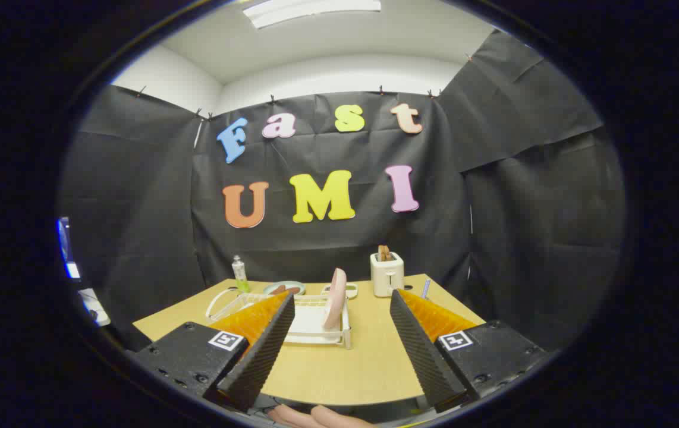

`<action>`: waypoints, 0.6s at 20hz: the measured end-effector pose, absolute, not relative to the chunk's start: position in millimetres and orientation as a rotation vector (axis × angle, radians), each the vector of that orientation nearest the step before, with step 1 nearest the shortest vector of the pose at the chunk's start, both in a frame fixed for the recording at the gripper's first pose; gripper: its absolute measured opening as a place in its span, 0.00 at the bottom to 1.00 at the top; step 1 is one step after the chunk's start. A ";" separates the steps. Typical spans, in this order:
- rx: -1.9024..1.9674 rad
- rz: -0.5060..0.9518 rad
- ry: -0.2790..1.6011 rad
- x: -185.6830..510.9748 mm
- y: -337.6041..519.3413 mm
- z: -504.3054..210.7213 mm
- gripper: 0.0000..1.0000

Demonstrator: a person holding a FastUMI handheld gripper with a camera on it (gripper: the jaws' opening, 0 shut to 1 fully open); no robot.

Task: Take the plate from the dish rack, then take the spoon from the basket and place it into the plate.

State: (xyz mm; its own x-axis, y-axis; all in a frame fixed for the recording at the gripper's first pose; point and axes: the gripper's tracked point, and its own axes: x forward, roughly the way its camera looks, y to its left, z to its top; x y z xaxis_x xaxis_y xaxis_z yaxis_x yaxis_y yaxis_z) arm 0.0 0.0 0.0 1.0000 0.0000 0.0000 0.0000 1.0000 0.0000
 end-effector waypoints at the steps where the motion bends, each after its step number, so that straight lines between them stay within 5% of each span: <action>1: 0.006 0.006 0.009 1.4 -0.8 -3.3 1.00; 12: 0.013 -0.006 0.019 11.2 -11.9 -10.6 1.00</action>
